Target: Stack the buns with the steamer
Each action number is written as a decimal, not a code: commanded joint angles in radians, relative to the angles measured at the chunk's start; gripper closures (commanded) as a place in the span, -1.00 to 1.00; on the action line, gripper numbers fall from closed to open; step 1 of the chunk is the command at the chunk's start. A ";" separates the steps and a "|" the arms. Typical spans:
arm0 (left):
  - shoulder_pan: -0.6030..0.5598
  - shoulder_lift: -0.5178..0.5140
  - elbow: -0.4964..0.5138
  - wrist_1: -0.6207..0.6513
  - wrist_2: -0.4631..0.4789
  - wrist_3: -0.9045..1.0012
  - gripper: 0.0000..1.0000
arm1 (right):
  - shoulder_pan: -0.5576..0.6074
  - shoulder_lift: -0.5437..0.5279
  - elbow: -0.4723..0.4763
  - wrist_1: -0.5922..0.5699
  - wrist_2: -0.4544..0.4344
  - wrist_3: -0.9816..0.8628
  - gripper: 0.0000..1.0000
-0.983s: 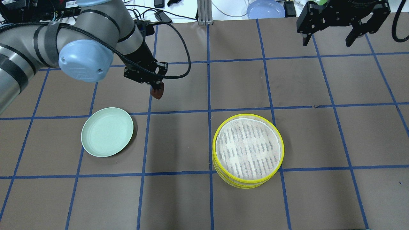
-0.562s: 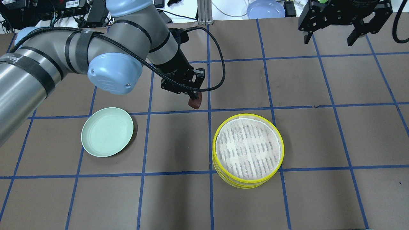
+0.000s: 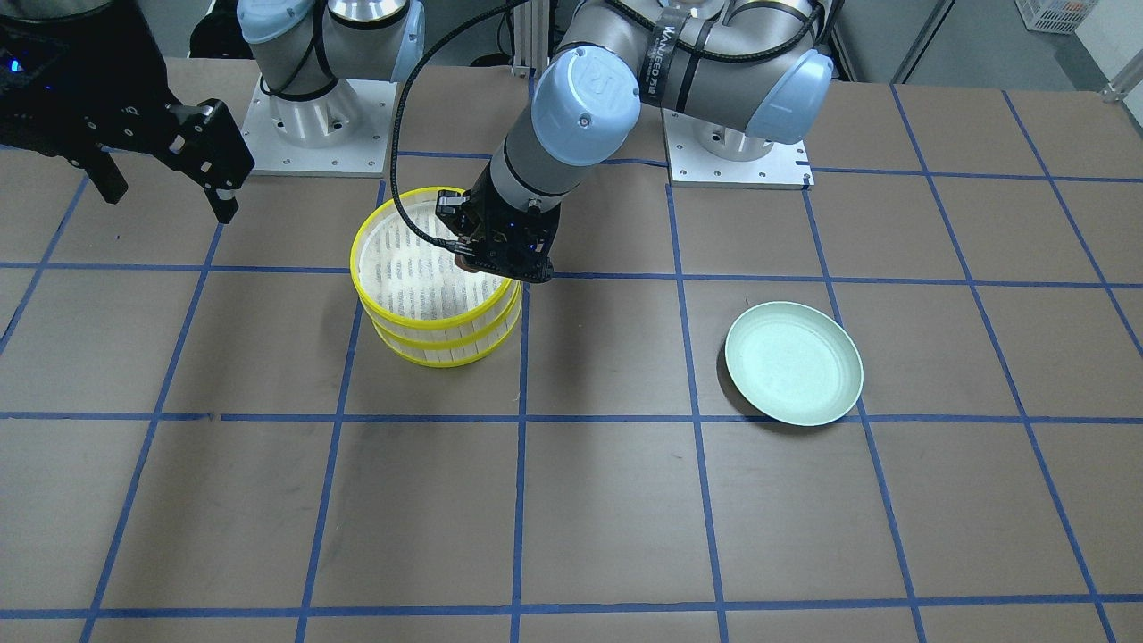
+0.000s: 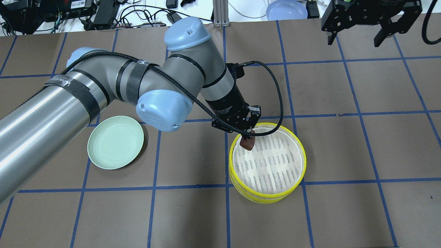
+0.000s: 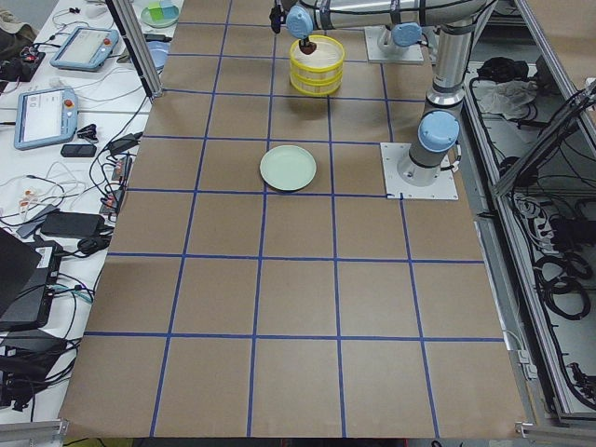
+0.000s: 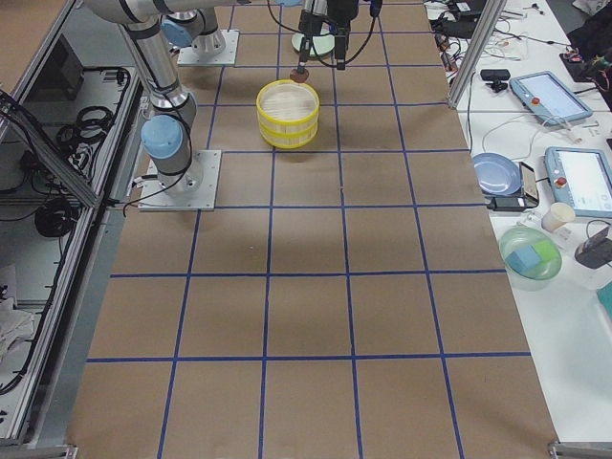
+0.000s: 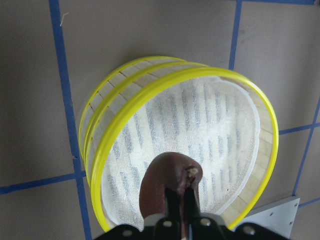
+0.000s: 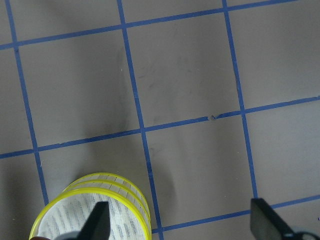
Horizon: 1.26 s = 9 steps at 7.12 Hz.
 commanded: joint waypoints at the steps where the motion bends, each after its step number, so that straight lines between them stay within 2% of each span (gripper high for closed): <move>1: -0.005 -0.001 -0.014 0.000 0.001 -0.002 0.00 | 0.000 0.000 0.001 0.000 0.001 0.010 -1.00; 2: -0.005 -0.001 -0.014 -0.002 0.053 -0.002 -0.68 | 0.000 0.002 0.001 0.000 0.000 0.008 -1.00; 3: -0.007 0.003 -0.013 -0.009 0.187 -0.008 -0.99 | 0.000 0.002 0.001 0.000 0.000 0.008 -1.00; 6: 0.027 0.037 0.030 -0.016 0.212 -0.004 -1.00 | 0.000 0.002 0.001 0.000 0.000 0.007 -1.00; 7: 0.089 0.054 0.079 -0.038 0.301 0.011 -1.00 | 0.000 0.002 0.001 0.000 0.000 0.008 -1.00; 8: 0.161 0.071 0.143 -0.090 0.359 0.086 -1.00 | 0.000 0.002 0.001 0.000 0.000 0.008 -1.00; 9: 0.215 0.091 0.179 -0.103 0.465 0.202 -1.00 | 0.000 0.002 0.001 0.002 0.000 0.008 -1.00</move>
